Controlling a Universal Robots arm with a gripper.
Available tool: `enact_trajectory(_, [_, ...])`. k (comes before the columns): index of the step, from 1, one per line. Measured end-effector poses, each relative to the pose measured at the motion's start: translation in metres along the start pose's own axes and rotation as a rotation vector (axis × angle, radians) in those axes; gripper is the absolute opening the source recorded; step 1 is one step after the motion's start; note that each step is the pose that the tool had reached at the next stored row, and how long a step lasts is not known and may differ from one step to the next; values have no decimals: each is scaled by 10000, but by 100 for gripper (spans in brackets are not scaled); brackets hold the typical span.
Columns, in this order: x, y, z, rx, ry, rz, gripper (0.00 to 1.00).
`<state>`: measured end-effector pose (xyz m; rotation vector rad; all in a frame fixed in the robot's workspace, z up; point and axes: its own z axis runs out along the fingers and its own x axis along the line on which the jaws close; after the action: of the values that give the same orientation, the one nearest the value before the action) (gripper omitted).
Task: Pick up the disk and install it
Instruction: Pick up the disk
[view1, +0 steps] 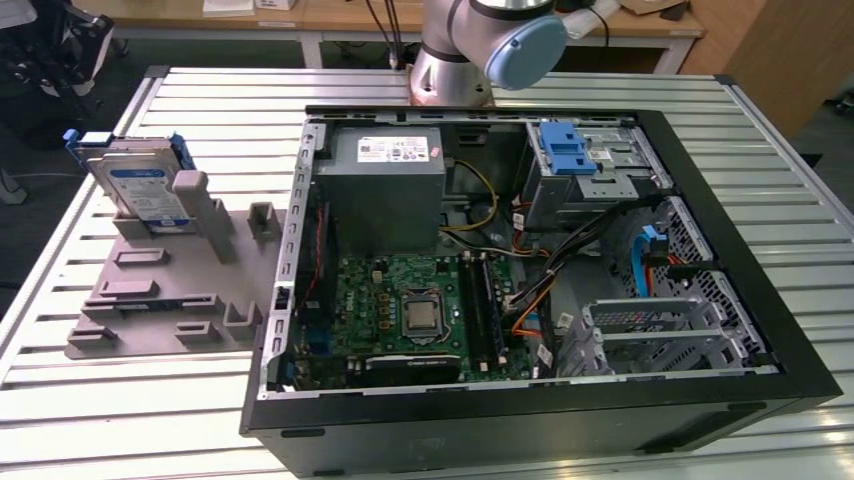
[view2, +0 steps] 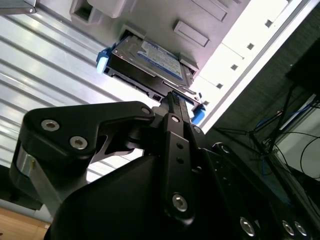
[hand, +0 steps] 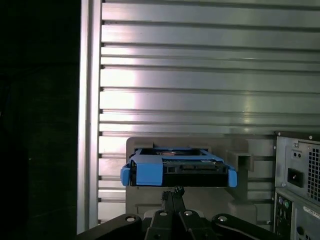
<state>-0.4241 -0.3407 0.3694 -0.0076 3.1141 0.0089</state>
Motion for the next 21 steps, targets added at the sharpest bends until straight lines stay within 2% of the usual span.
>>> enact_trajectory(21, [0,-1,0,-12,3,-430,11])
